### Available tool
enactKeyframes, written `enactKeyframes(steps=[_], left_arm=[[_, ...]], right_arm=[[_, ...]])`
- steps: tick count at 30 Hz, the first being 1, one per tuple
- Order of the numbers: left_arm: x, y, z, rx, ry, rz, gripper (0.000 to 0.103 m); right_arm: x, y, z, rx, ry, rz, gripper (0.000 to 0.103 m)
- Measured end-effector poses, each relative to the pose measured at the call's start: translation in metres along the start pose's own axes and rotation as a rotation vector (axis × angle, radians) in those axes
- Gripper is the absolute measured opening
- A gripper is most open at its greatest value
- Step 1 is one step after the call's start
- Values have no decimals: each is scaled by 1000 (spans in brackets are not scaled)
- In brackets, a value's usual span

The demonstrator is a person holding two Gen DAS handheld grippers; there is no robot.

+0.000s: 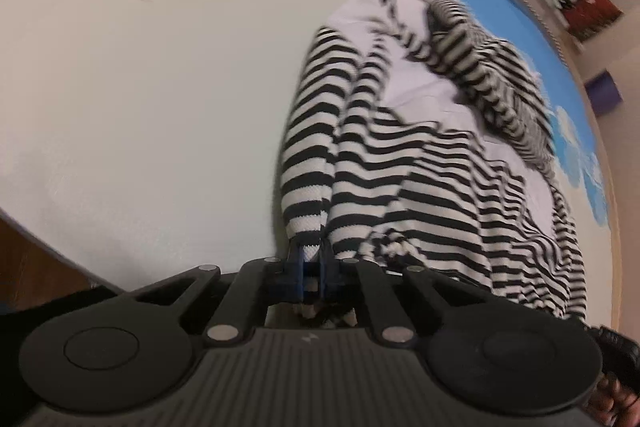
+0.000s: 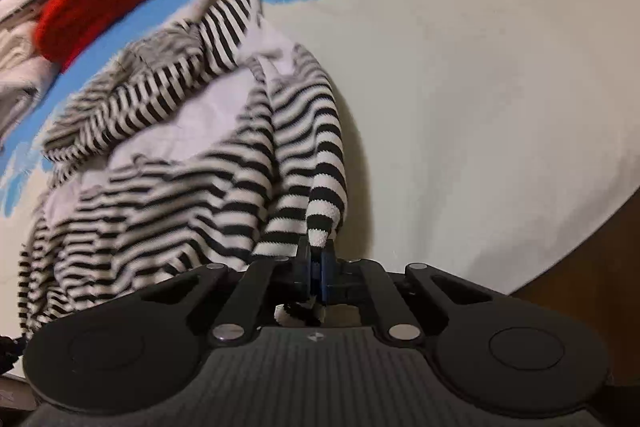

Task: Fold small clothes
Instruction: 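Grasp the striped fabric with both grippers and lift it up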

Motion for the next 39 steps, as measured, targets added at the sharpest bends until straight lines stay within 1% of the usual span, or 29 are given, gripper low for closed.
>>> enactKeyframes(steps=[2, 3, 4, 6, 8, 9, 12, 13, 14, 15, 16, 18, 23, 28, 30, 31, 33, 36, 39], left_arm=[[-1, -1, 0, -2, 0, 4, 10], [-4, 0, 0, -8, -15, 12, 11], [-8, 2, -1, -22, -36, 16, 17], [-11, 5, -3, -44, -59, 16, 23], [-11, 7, -4, -53, -50, 21, 23], [-10, 8, -5, -57, -42, 24, 23], [-9, 10, -7, -57, -21, 41, 23], [-8, 10, -7, -56, -14, 42, 21], [-6, 10, -8, -54, -1, 40, 18], [-3, 9, -8, -49, 18, 37, 10], [0, 8, -8, -44, 35, 32, 7], [5, 5, -8, -29, 69, 29, 6], [6, 0, -6, -9, 76, 19, 5], [13, -7, -6, 24, 122, 12, 5], [20, -17, -5, 48, 155, 4, 4], [27, -24, -3, 65, 188, -5, 4], [38, -42, 4, 104, 227, -34, 4], [55, -77, 17, 176, 248, -98, 4], [68, -115, 20, 229, 295, -172, 4]], right_arm=[[2, 0, 1, 0, 20, 4, 6], [3, 3, -2, -24, 33, 6, 9], [4, 7, -6, -55, 42, 3, 10], [5, 13, -12, -84, 36, -15, 10], [6, 14, -14, -86, 33, -26, 14], [6, 14, -14, -91, 38, -24, 14], [6, 15, -15, -93, 33, -28, 14], [5, 15, -15, -93, 24, -29, 14], [4, 15, -16, -92, 15, -29, 11], [3, 15, -16, -89, 7, -25, 7], [1, 14, -15, -85, 0, -17, 5], [1, 12, -12, -70, -12, -12, 5], [0, 4, -6, -34, -9, 5, 4], [-1, 0, -3, -16, -11, 12, 4], [-3, -6, 0, 3, -13, 19, 4], [-4, -11, 3, 14, -16, 24, 3], [-8, -27, 13, 57, -19, 51, 3], [-14, -61, 36, 149, -21, 115, 3], [-17, -97, 55, 219, -29, 164, 3]])
Point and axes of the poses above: each gripper's, at about its wrist camera, not at the fingertips, and y roughly the way its jaws point, x to its right, z to its top, the point moved 8 cm from there along y, roughly the way its jaws point, and after that the axes turned 3 degrees about -y, right-handed, at the moved point
